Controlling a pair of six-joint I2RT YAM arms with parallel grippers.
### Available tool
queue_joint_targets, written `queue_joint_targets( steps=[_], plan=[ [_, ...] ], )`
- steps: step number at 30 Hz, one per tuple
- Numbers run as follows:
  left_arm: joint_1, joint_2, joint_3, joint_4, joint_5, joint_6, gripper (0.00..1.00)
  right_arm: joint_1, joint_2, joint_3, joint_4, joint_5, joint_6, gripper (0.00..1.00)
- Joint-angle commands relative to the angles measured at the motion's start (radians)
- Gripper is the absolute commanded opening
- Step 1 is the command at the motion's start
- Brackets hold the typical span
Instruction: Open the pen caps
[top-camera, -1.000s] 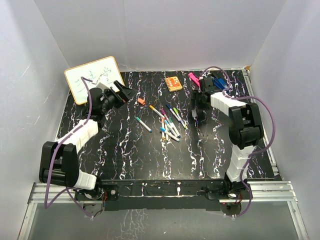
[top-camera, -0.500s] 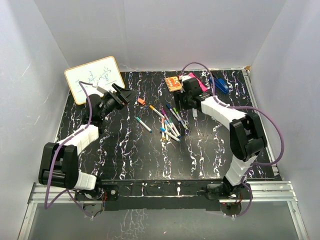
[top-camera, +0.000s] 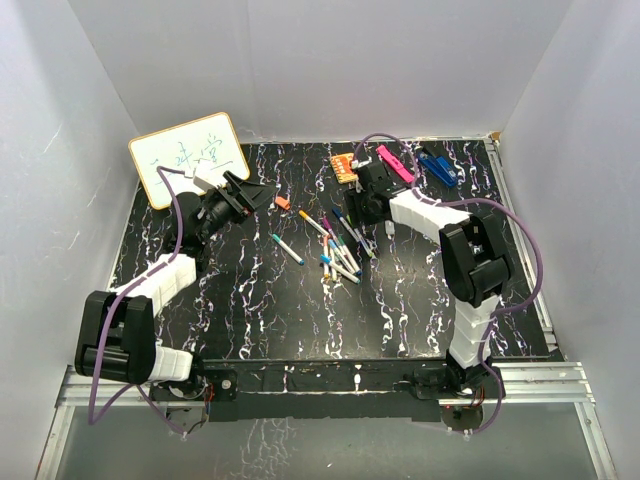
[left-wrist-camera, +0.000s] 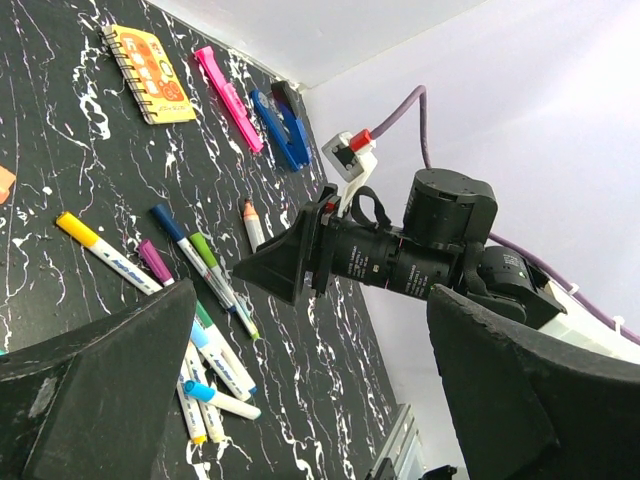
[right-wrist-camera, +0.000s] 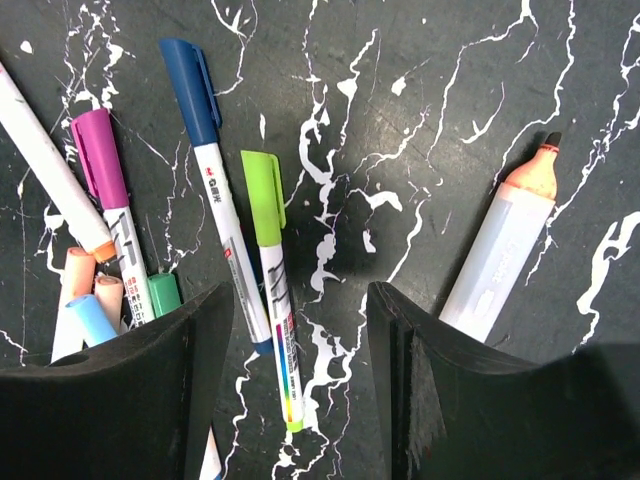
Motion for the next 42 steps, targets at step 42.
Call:
queue_joint_targets(
  steps=[42],
  plan=[
    [0.001,-0.017,-0.015,0.015,0.003,0.015,0.98,0.048,-0.064,-0.170,0.018,0.031,-0.035,0.43]
  ],
)
